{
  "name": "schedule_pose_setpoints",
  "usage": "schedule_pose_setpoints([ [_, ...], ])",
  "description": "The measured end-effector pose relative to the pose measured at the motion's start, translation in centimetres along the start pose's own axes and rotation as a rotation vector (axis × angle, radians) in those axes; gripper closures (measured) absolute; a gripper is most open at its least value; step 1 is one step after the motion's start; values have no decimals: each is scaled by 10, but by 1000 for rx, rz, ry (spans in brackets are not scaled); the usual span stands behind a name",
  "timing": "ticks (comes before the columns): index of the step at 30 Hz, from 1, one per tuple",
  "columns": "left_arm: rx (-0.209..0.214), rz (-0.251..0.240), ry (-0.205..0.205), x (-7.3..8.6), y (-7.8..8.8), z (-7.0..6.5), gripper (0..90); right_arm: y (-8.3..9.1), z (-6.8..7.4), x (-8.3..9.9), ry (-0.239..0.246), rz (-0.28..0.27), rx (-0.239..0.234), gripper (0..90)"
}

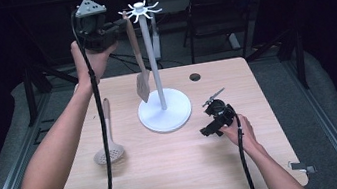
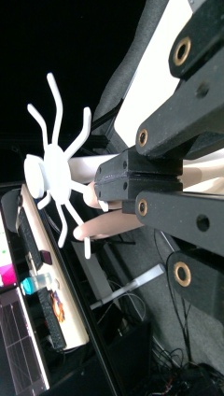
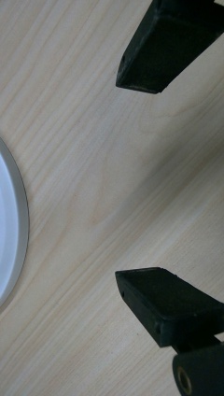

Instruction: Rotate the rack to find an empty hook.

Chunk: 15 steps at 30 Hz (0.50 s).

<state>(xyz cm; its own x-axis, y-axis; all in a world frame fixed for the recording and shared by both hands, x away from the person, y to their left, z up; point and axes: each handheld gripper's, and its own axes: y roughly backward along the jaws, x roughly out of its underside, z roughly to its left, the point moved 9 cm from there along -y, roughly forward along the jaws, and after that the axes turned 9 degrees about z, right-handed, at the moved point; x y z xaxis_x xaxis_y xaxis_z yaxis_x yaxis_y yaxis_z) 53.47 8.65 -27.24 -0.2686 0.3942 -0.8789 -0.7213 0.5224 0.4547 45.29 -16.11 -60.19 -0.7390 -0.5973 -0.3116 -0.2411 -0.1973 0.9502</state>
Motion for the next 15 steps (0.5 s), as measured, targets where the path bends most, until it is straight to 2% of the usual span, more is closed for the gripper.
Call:
schedule_pose_setpoints([
  [3, -4, 4, 7, 0, -1, 3, 900, -2, 2, -2, -22, -29, -13, 67],
  [5, -4, 2, 11, 0, -1, 4, 900, 0, 1, 0, -4, -7, -10, 67],
  [8, -2, 1, 14, 0, -1, 5, 899, -2, 2, -2, -19, -25, -11, 67],
  [9, -2, 1, 14, 0, -1, 5, 900, 0, 0, 0, 1, -1, 0, 67],
  [12, 0, 6, 15, 1, 0, 4, 891, 0, 0, 0, -3, -5, -3, 67],
  [13, 4, 6, 19, 2, 1, 4, 882, -1, 3, -2, -21, -27, -18, 69],
  [15, 11, 6, 24, 4, 2, 4, 860, -1, 1, -1, -6, -16, -13, 72],
])
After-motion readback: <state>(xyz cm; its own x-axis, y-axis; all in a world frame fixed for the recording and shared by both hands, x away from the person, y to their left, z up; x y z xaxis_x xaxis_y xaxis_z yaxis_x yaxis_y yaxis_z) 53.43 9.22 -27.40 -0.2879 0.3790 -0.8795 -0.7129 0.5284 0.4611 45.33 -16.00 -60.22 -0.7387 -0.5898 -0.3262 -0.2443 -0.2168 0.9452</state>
